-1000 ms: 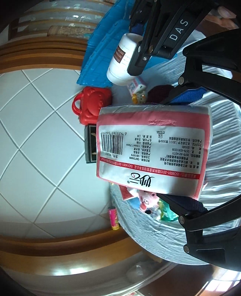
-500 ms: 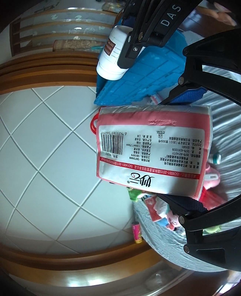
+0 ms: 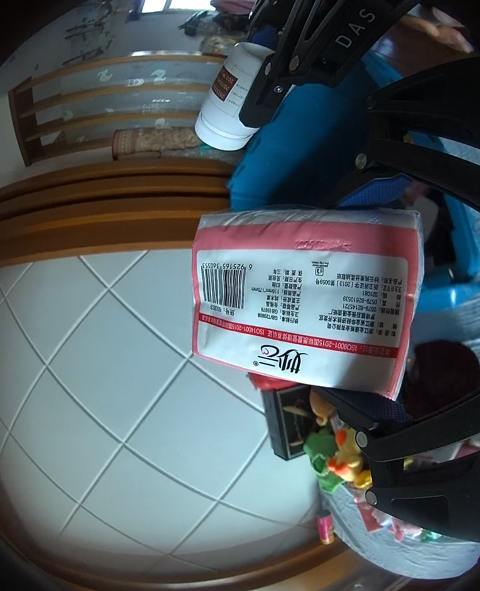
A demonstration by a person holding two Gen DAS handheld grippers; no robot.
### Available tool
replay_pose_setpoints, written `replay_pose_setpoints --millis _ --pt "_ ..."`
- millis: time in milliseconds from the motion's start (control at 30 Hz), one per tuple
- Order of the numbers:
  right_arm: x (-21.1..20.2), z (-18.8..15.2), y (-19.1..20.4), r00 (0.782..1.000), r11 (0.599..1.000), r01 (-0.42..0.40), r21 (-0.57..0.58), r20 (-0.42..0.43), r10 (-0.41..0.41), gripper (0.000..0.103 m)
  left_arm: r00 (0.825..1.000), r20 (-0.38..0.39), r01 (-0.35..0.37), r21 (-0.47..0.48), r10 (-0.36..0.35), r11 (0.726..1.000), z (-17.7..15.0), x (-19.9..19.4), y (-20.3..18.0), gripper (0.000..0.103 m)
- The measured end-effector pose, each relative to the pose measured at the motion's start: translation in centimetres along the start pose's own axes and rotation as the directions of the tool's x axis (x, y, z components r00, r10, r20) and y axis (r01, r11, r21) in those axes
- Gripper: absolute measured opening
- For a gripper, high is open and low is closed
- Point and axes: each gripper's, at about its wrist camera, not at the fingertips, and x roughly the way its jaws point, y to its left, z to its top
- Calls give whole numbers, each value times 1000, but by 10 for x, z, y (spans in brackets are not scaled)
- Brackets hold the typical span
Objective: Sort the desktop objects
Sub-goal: 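Carry the tissue pack and white bottle over the blue crate with both tools, then open both tools to drop the pack and bottle into the crate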
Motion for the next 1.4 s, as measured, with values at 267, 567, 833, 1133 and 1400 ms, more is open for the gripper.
replay_pose_setpoints --millis 267,567,833,1133,1400 --pt "40 -27 -105 993 992 89 84 -88 -81 46 991 -107 83 61 -76 995 1 57 -93 83" --pt "77 -43 -134 987 990 97 104 -136 -82 46 985 -161 74 64 -63 995 -3 90 -113 86" --pt "91 -39 -134 986 989 87 116 -151 -69 91 965 -256 70 39 -57 997 -12 109 -106 89" --pt "91 -42 -131 982 990 91 110 -174 -71 94 967 -245 78 38 -66 996 -14 97 -103 89" --pt "78 -44 -128 982 990 92 104 -172 -73 100 970 -236 69 39 -58 997 -18 83 -99 89"
